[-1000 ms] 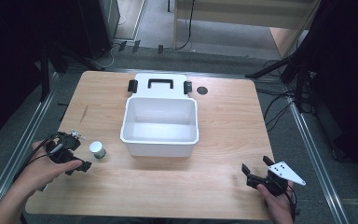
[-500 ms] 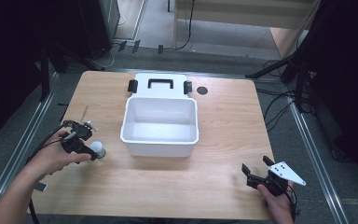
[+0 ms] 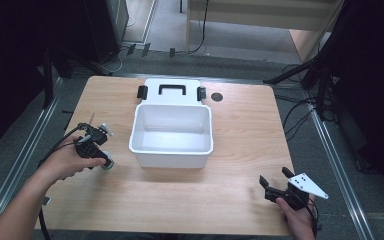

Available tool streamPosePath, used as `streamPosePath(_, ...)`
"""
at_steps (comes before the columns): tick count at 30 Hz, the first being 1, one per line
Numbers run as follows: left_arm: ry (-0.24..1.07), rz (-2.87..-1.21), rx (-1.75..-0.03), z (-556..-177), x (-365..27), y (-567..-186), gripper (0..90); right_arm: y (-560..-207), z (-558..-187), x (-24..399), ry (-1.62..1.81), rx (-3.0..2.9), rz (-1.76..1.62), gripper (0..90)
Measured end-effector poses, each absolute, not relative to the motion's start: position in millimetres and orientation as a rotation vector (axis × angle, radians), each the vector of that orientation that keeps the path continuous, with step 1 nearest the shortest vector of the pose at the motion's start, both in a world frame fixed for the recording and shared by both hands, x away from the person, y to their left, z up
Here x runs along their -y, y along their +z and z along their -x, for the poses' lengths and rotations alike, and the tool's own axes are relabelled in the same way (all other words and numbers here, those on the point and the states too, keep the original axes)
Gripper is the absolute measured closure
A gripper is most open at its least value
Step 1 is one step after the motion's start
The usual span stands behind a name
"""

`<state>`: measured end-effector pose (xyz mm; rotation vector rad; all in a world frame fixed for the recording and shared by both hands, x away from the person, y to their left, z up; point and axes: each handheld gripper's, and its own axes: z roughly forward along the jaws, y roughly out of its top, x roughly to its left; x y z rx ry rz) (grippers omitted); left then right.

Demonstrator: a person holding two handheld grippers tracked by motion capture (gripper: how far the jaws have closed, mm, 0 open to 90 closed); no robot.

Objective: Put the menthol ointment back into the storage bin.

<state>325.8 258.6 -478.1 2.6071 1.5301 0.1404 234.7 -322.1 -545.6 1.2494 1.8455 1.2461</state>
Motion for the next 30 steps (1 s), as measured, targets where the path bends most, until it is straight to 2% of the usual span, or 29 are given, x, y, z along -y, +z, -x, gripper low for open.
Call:
streamPosePath(8, 0.091, -2.623, -1.514, -328.8, -258.3, -479.2, 50.1, -545.6, -234.7, 322.2, 1.248, -1.845, -1.249, 9.6)
streamPosePath(19, 0.074, -2.664, -1.476, -330.8, -262.0, -464.8, 51.0, -545.6, -234.8, 322.3, 1.247, -1.846, -1.249, 9.6)
streamPosePath(22, 0.112, -2.724, -1.441, -330.7, -259.7, -452.6, 51.1, -545.6, -234.9, 322.2, 1.246, -1.845, -1.249, 9.6)
streamPosePath(30, 0.150, -2.756, -1.374, -334.2, -253.4, -427.7, 51.1, -545.6, -234.9, 322.2, 1.245, -1.845, -1.251, 9.6)
